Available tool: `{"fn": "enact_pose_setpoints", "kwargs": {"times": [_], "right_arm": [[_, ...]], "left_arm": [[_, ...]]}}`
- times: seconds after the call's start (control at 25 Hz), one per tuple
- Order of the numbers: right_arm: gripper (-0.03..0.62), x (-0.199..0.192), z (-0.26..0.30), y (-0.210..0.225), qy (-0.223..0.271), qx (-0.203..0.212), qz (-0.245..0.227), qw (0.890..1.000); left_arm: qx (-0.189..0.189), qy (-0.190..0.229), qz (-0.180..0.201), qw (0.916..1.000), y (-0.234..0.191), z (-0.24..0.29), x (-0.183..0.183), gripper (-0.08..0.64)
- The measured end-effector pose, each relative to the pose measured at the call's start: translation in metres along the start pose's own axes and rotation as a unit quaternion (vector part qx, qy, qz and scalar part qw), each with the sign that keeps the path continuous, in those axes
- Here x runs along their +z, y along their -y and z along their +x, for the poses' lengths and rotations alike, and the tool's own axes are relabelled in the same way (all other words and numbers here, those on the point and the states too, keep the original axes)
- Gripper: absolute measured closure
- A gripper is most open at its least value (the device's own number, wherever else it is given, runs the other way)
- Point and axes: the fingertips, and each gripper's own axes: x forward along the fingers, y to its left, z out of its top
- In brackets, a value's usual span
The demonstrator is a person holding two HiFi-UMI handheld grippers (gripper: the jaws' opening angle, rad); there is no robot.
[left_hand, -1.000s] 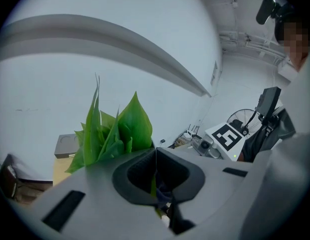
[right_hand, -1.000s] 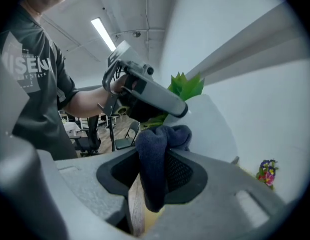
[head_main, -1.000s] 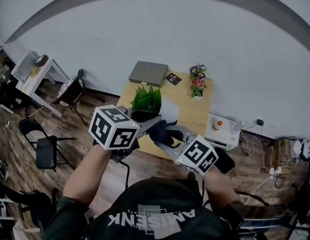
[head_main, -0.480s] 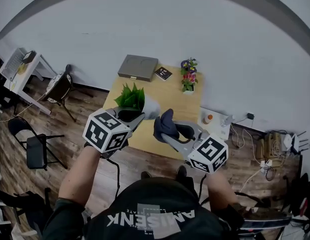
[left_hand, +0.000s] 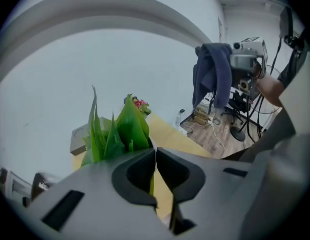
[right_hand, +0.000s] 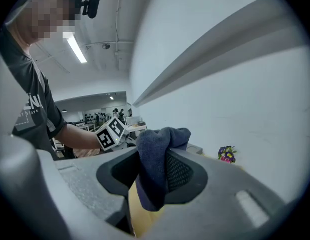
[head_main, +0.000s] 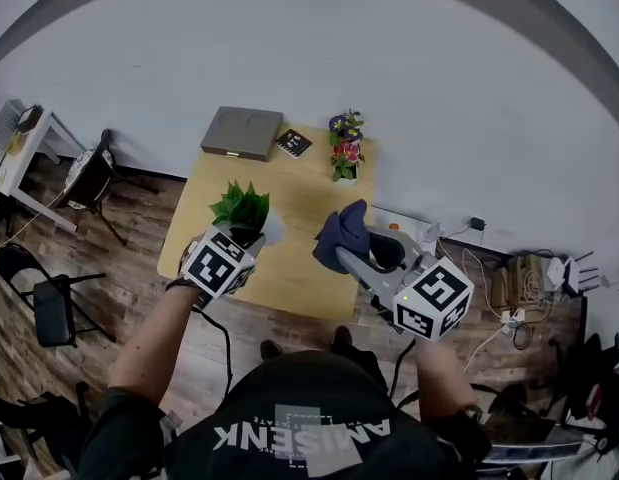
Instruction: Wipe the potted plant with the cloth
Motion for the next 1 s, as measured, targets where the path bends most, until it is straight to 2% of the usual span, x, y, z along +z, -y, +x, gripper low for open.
{"fn": "enact_pose_setpoints", "kwargs": {"times": [0.12,0.36,0.56,0.64,0.84,1.0], "right_arm": [[0.46,-0.001,-0.003,0.015,0.001,-0.007,0.01,1.0],[0.46,-0.002,0.0,0.042,-0.008,-0.008,0.012,1.0],[0.46,-0.012,0.002,0.059,-0.008,-0.014,0.03,0.999],[0.46,-0.016,0.003,0.067,-0.008,-0.019,0.041,0.999],[0.46,-0.028,0.006,0.084,-0.014,-0.028,0.062,0.998],[0.46,-0.03,0.008,0.083,-0.015,-0.023,0.064,0.998]], "left_arm": [[0.019,-0.027,0.003,0.9994,-0.015,0.023,-0.016,0.545],[0.064,-0.086,0.049,0.993,-0.044,0.068,-0.057,0.545],[0.074,-0.125,0.059,0.9876,-0.049,0.099,-0.091,0.545],[0.08,-0.133,0.069,0.9855,-0.051,0.109,-0.097,0.543],[0.097,-0.152,0.126,0.9755,-0.053,0.125,-0.105,0.545],[0.107,-0.145,0.138,0.9738,-0.053,0.126,-0.105,0.541]]}}
